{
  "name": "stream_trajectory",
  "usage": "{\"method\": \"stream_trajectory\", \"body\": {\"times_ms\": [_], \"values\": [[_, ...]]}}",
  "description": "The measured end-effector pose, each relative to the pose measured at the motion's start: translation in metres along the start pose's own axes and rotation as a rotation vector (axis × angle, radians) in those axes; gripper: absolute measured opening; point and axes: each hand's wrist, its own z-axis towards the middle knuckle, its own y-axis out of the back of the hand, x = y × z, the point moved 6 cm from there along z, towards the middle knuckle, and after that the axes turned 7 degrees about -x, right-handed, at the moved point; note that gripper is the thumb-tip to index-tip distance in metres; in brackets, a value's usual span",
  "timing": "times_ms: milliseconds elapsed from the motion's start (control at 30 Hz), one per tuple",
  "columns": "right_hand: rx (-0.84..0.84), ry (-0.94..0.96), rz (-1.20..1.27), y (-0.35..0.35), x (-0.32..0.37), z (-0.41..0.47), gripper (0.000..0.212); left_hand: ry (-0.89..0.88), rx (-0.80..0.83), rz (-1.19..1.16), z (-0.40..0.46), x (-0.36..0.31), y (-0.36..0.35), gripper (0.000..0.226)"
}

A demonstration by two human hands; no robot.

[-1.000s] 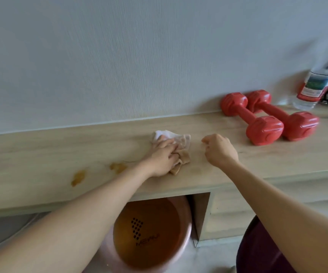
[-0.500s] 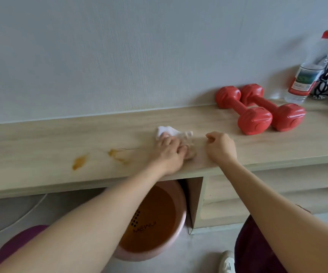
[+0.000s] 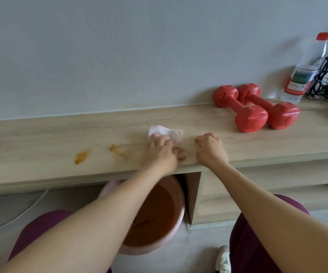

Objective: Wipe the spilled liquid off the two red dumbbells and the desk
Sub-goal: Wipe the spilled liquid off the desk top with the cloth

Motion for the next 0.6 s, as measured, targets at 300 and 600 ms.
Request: {"method": "stream_trajectory", "body": {"times_ms": [300, 600], "values": [[0.000, -0.039, 0.062, -0.010, 0.037, -0.010, 0.048, 0.091, 0.170, 0.073, -0.018, 0.110, 0.033, 0.046], [0.066, 0.084, 0.047, -0.037, 0.099, -0.023, 0.049, -0.003, 0.060, -0.022, -0.049, 0.080, 0.039, 0.046]]}}
